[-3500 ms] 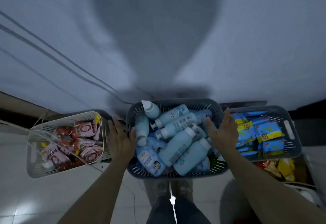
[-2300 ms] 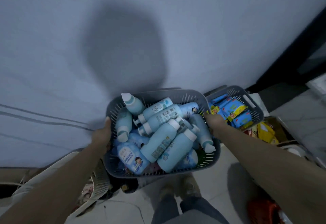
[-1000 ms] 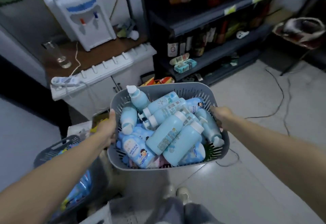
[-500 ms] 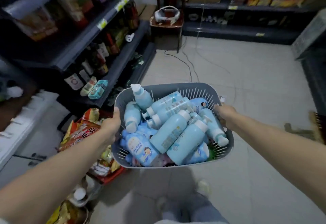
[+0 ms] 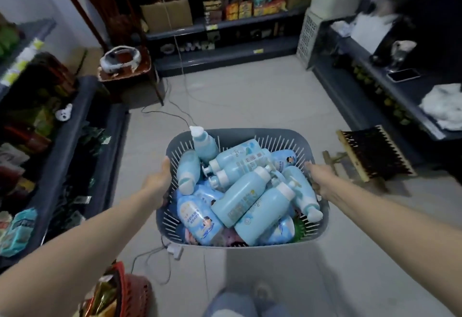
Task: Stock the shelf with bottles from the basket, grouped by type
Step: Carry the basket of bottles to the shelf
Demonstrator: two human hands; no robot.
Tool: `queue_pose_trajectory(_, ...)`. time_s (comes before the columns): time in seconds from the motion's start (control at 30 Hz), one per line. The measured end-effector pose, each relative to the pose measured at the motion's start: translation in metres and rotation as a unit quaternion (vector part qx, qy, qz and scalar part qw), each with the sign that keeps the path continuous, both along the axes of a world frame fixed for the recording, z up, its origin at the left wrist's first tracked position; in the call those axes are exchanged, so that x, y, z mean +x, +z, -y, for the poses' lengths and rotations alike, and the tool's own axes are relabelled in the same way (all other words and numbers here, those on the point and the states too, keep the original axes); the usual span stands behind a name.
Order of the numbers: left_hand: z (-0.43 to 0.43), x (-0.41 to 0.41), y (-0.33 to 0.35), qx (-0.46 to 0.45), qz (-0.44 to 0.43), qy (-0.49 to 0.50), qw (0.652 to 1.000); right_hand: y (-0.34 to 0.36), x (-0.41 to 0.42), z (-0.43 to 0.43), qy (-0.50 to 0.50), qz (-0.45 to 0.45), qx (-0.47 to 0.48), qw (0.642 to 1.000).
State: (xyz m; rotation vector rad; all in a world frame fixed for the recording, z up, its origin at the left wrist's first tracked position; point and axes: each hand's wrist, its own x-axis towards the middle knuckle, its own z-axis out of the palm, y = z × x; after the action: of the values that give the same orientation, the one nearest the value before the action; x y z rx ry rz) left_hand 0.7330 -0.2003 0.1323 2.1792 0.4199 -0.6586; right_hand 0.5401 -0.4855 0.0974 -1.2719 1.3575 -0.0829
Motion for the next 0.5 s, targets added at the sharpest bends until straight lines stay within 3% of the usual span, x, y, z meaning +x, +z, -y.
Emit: queue_pose_trajectory(0.5, 0.318, 0.070, -0.021, 0.002, 0.017, -0.279, 0.960, 0.007, -0.048, 0.178, -0.271, 0.001, 0.012, 0.963)
